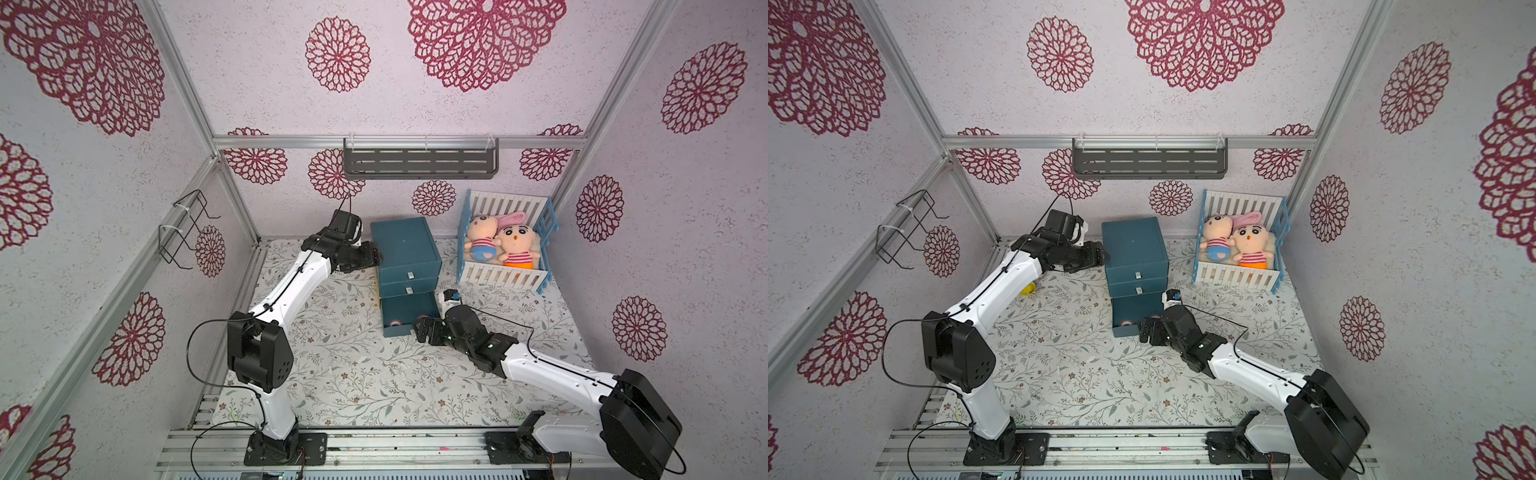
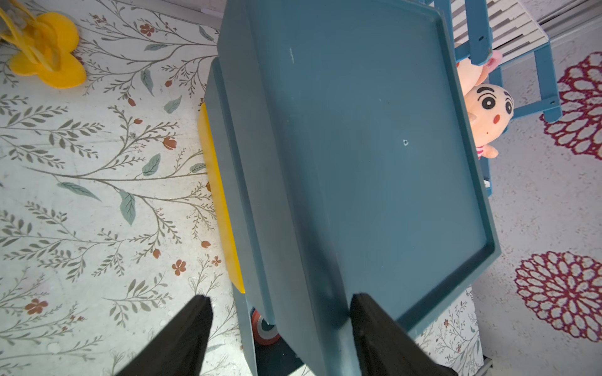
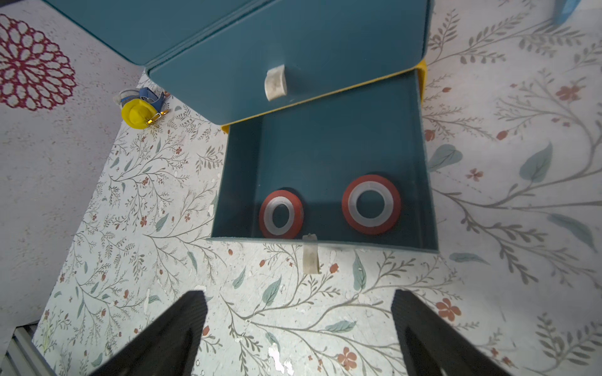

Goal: Place the transparent tape into the drawer according to color
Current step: Close the drawer in the storage box.

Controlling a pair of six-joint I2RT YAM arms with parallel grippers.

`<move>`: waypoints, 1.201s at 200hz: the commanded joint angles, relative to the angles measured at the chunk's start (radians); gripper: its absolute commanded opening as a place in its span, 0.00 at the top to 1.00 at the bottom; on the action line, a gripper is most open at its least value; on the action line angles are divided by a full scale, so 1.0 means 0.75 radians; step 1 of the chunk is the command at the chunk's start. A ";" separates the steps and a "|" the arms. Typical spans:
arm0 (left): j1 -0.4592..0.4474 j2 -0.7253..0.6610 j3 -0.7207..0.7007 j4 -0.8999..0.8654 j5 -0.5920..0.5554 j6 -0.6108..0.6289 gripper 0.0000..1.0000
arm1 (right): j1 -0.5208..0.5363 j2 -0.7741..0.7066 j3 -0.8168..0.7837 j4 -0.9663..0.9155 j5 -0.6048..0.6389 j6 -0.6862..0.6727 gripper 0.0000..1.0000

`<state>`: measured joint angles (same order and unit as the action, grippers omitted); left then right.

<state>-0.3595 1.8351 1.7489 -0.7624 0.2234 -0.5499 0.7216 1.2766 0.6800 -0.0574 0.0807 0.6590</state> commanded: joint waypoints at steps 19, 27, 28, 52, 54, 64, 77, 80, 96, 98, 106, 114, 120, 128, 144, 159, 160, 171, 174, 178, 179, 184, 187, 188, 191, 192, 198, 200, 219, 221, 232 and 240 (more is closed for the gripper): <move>0.006 0.036 0.045 0.018 0.043 0.011 0.32 | 0.033 0.023 -0.008 0.133 0.013 0.036 0.05; 0.006 0.041 0.047 0.022 0.049 0.011 0.33 | 0.037 0.030 -0.007 0.134 0.015 0.038 0.05; 0.007 0.042 0.047 0.022 0.051 0.011 0.33 | 0.038 0.030 -0.007 0.134 0.014 0.038 0.05; 0.003 0.054 0.051 0.026 0.058 0.011 0.37 | 0.048 0.041 -0.009 0.142 0.031 0.040 0.05; 0.002 0.056 0.051 0.025 0.059 0.011 0.37 | 0.048 0.042 -0.010 0.142 0.031 0.039 0.06; 0.002 0.060 0.051 0.025 0.060 0.013 0.39 | 0.053 0.041 -0.013 0.147 0.041 0.042 0.06; -0.003 0.065 0.051 0.027 0.058 0.013 0.41 | 0.059 0.037 -0.021 0.159 0.049 0.044 0.07; -0.002 0.067 0.052 0.027 0.058 0.011 0.41 | 0.061 0.038 -0.023 0.160 0.053 0.046 0.07; -0.009 0.072 0.055 0.025 0.057 0.015 0.43 | 0.072 0.044 -0.034 0.171 0.073 0.046 0.08; -0.009 0.073 0.055 0.025 0.056 0.015 0.43 | 0.073 0.044 -0.035 0.171 0.076 0.047 0.09; -0.009 0.076 0.055 0.023 0.054 0.016 0.45 | 0.079 0.048 -0.044 0.181 0.084 0.050 0.10; -0.011 0.077 0.055 0.022 0.052 0.016 0.46 | 0.083 0.054 -0.053 0.190 0.090 0.050 0.11; -0.010 0.079 0.055 0.022 0.052 0.014 0.46 | 0.085 0.060 -0.060 0.198 0.095 0.053 0.11; -0.013 0.081 0.054 0.022 0.056 0.013 0.48 | 0.089 0.069 -0.067 0.209 0.102 0.054 0.12; -0.018 0.083 0.055 0.023 0.056 0.013 0.51 | 0.097 0.091 -0.076 0.227 0.110 0.054 0.13; -0.019 0.085 0.057 0.023 0.056 0.013 0.51 | 0.108 0.113 -0.078 0.243 0.121 0.047 0.15; -0.019 0.085 0.057 0.023 0.057 0.014 0.51 | 0.109 0.115 -0.078 0.245 0.121 0.046 0.15; -0.018 0.084 0.057 0.020 0.056 0.016 0.52 | 0.120 0.133 -0.074 0.250 0.132 0.040 0.16; -0.018 0.083 0.056 0.019 0.055 0.016 0.52 | 0.123 0.137 -0.073 0.250 0.132 0.040 0.17; -0.018 0.083 0.055 0.019 0.055 0.016 0.52 | 0.127 0.143 -0.069 0.252 0.136 0.038 0.18; -0.019 0.083 0.055 0.018 0.055 0.016 0.52 | 0.128 0.144 -0.069 0.252 0.138 0.037 0.19; -0.018 0.081 0.055 0.019 0.054 0.015 0.52 | 0.134 0.153 -0.063 0.251 0.144 0.034 0.20; -0.018 0.081 0.055 0.018 0.054 0.016 0.52 | 0.136 0.157 -0.061 0.251 0.146 0.032 0.20; -0.018 0.081 0.055 0.018 0.054 0.015 0.52 | 0.138 0.159 -0.060 0.252 0.147 0.032 0.21; -0.019 0.081 0.053 0.018 0.054 0.015 0.53 | 0.141 0.164 -0.057 0.251 0.152 0.029 0.21; -0.020 0.081 0.053 0.018 0.054 0.015 0.52 | 0.142 0.165 -0.055 0.251 0.152 0.028 0.21; -0.019 0.079 0.052 0.018 0.054 0.016 0.53 | 0.148 0.176 -0.048 0.246 0.163 0.024 0.22; -0.018 0.079 0.051 0.018 0.054 0.016 0.53 | 0.151 0.182 -0.045 0.244 0.167 0.024 0.22; -0.018 0.079 0.051 0.018 0.058 0.017 0.53 | 0.168 0.222 -0.022 0.236 0.193 0.007 0.26; -0.019 0.079 0.051 0.019 0.058 0.017 0.53 | 0.167 0.227 -0.019 0.236 0.196 0.006 0.26; -0.020 0.079 0.051 0.019 0.062 0.017 0.53 | 0.176 0.251 -0.006 0.236 0.210 -0.003 0.27; -0.019 0.079 0.051 0.019 0.062 0.018 0.54 | 0.181 0.269 0.004 0.233 0.218 -0.007 0.28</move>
<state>-0.3698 1.8736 1.7741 -0.7391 0.2764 -0.5499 0.8425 1.4509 0.6403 0.0952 0.1875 0.6800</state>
